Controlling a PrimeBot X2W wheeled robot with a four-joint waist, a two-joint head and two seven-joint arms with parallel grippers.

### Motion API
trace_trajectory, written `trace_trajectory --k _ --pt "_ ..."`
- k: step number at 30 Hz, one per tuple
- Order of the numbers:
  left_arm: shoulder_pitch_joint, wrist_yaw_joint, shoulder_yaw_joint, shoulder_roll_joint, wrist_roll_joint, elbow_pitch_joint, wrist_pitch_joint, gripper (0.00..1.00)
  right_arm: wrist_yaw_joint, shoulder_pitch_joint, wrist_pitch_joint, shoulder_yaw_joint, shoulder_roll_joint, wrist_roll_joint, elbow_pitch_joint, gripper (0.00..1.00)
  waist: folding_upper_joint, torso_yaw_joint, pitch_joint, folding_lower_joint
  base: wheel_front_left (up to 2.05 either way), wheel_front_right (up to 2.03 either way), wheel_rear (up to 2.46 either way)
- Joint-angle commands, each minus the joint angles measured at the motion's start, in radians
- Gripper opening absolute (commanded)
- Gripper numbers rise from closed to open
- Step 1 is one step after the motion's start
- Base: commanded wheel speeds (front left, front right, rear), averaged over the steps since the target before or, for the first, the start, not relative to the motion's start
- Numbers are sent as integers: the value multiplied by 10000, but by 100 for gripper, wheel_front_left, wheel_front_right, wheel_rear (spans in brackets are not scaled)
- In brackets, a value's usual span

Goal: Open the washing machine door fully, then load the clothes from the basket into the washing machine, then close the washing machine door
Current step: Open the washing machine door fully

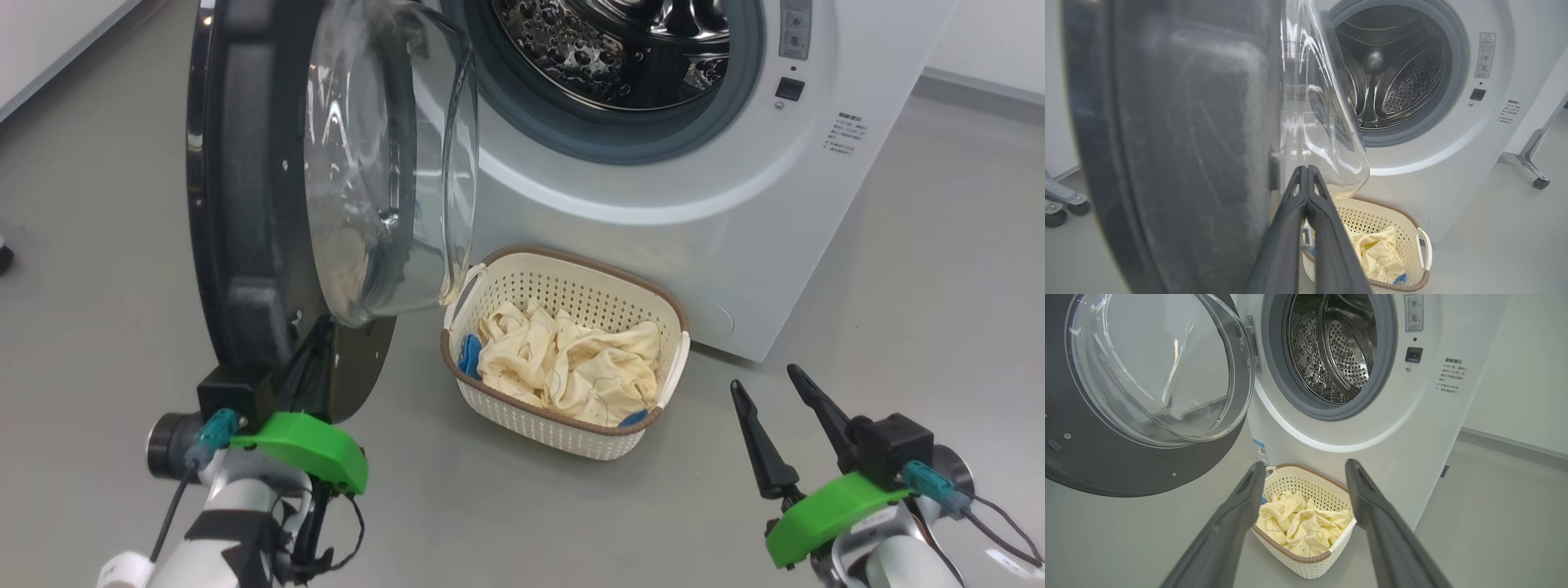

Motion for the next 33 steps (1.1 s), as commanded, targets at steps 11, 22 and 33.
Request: trace_trajectory --k 11,22,33 --pt "-238 385 1341 1007 -410 -489 -244 0 -29 -717 -97 338 -9 -252 -211 100 0 123 529 0 0 0 0" --pt "-356 545 2290 1710 -738 -592 -297 0 -29 -1111 -94 529 -231 -403 -168 100 0 -43 1338 0 0 0 0" --pt "-628 612 3413 2465 -1122 -622 -315 0 -29 -1505 210 507 -646 -560 -529 100 0 -179 2341 0 0 0 0"
